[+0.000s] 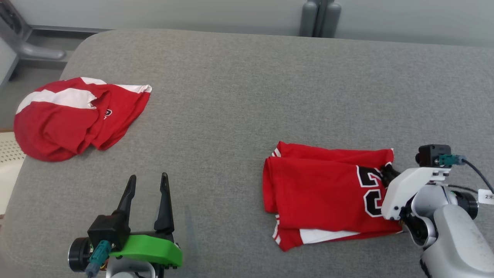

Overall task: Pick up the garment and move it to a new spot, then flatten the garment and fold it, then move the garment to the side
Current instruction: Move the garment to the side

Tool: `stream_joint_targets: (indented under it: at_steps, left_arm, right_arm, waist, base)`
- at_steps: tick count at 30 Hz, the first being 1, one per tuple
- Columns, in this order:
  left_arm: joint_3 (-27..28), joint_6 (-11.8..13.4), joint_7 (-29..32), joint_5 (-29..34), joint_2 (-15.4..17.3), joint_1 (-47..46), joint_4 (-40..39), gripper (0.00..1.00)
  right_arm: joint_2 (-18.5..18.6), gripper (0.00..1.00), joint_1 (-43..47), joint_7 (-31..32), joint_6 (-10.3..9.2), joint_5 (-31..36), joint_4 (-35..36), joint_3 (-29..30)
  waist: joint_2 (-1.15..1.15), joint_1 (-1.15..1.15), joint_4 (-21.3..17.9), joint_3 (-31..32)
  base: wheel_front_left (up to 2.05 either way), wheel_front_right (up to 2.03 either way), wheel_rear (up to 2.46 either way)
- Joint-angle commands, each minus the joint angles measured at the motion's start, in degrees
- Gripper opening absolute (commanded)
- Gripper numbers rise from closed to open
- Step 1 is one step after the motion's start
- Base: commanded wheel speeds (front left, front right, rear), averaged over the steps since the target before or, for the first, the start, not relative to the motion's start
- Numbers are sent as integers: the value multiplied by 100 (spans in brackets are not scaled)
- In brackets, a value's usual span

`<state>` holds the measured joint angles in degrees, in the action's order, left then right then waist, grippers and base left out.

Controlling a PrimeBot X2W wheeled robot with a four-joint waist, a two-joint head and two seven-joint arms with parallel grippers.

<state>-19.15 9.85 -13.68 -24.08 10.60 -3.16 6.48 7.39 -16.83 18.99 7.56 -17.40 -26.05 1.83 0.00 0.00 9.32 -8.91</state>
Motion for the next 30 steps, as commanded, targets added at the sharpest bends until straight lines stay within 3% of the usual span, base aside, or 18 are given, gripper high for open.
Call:
stream_joint_targets:
  at_steps: [1, 8, 17, 23, 30]
  left_arm:
    - [-25, 17, 1, 62, 52, -128, -37, 100]
    - [-119, 8, 130, 189, 110, -387, -279, 100]
    - [-284, -23, 494, 396, 305, -792, -610, 100]
    - [-380, 8, 699, 521, 387, -977, -795, 100]
    - [-386, 66, 785, 542, 430, -1036, -949, 100]
  right_arm:
    - [128, 0, -173, -126, -13, 61, -26, 96]
    - [321, 0, -816, -674, -13, 270, -90, 551]
    - [257, 0, -1400, -1379, -12, 433, -571, 1021]
    - [184, 0, -1754, -1733, -12, 546, -1006, 923]
    - [217, 0, -2344, -2402, -13, 719, -1429, 858]
  waist:
    - [0, 0, -356, -178]
    - [0, 0, -1380, -522]
    - [0, 0, -2639, -984]
    - [0, 0, -2890, -1192]
    - [0, 0, -2641, -1378]
  base:
    - [0, 0, 0]
    - [0, 0, 0]
    - [0, 0, 0]
    - [0, 0, 0]
    - [0, 0, 0]
